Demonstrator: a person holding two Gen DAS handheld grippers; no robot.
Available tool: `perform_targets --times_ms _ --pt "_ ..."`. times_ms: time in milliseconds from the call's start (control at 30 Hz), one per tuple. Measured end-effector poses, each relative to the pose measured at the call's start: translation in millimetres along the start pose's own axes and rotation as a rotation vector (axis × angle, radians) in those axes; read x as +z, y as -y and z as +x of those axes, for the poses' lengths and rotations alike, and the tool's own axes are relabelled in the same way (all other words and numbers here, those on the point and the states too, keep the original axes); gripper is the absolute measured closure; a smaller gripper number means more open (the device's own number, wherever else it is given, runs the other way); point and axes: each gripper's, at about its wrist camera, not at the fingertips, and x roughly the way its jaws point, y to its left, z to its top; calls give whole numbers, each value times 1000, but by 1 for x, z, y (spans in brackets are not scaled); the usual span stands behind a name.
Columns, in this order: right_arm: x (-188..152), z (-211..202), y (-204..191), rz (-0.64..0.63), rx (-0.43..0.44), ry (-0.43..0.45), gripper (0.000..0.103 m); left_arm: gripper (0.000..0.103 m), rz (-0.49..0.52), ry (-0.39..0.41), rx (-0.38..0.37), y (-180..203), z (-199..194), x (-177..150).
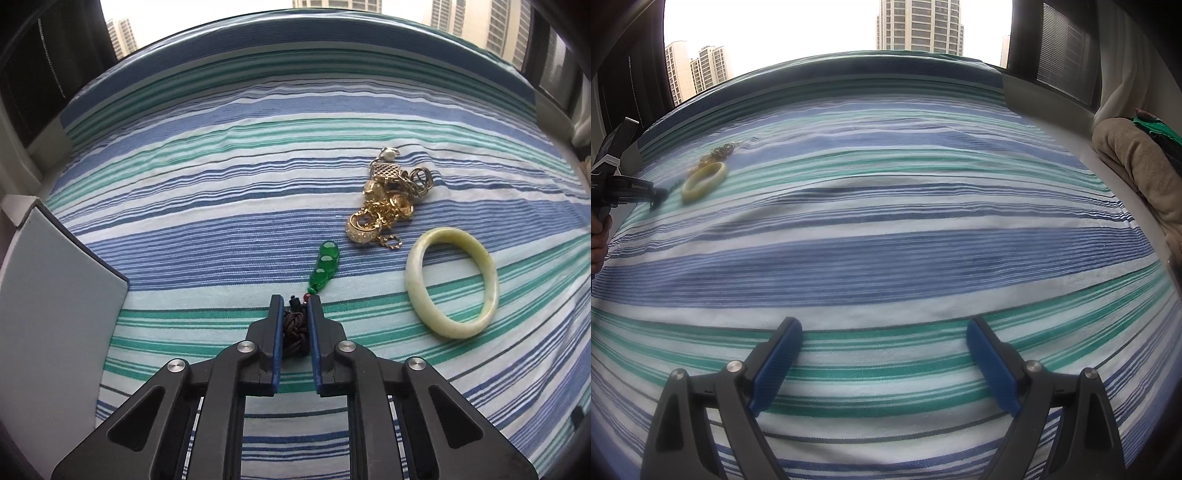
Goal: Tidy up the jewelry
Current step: 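Lower the left tool onto the green-and-black pendant and close on it, then grasp the gold chain cluster with the right tool while the left tool holds the pendant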
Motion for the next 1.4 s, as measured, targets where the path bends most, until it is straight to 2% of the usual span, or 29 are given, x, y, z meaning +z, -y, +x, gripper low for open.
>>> perform_targets --times_ms 333,633,667,733,767,833,933,967,1000,1033,1133,1200,1300,1333,1400 --pt "0 0 0 0 0 0 10 95 -72 59 -89 -26 -58 -21" --pt "0 0 0 1 1 -1 10 95 -183 93 -186 -74 -125 -77" --pt "1 0 0 0 1 -12 10 95 -198 91 -191 -81 -131 -84" --pt "6 -3 -4 31 -26 -107 10 95 -217 96 -195 -93 -143 -99" --pt "10 -10 -9 62 6 -129 10 95 -221 98 -192 -97 -149 -108" --pt "27 -27 -27 111 146 -96 10 95 -230 104 -195 -103 -158 -125" --pt "75 -31 -74 112 364 -77 14 95 -249 98 -220 -108 -167 -146" --pt "95 -24 -90 120 428 -78 20 95 -250 100 -226 -110 -171 -150" --pt "116 -13 -106 130 466 -91 41 95 -250 106 -228 -111 -174 -155" --pt "137 3 -122 146 490 -108 54 95 -250 116 -225 -113 -179 -161" --pt "191 61 -170 176 574 -198 59 95 -264 137 -220 -122 -192 -175" --pt "210 101 -198 191 579 -282 59 95 -283 138 -222 -130 -196 -183" --pt "217 141 -225 240 497 -355 59 95 -301 135 -222 -140 -200 -193" --pt "218 147 -231 246 481 -353 62 95 -303 133 -221 -142 -201 -196" --pt "221 155 -244 233 422 -353 62 95 -306 127 -231 -144 -199 -199"
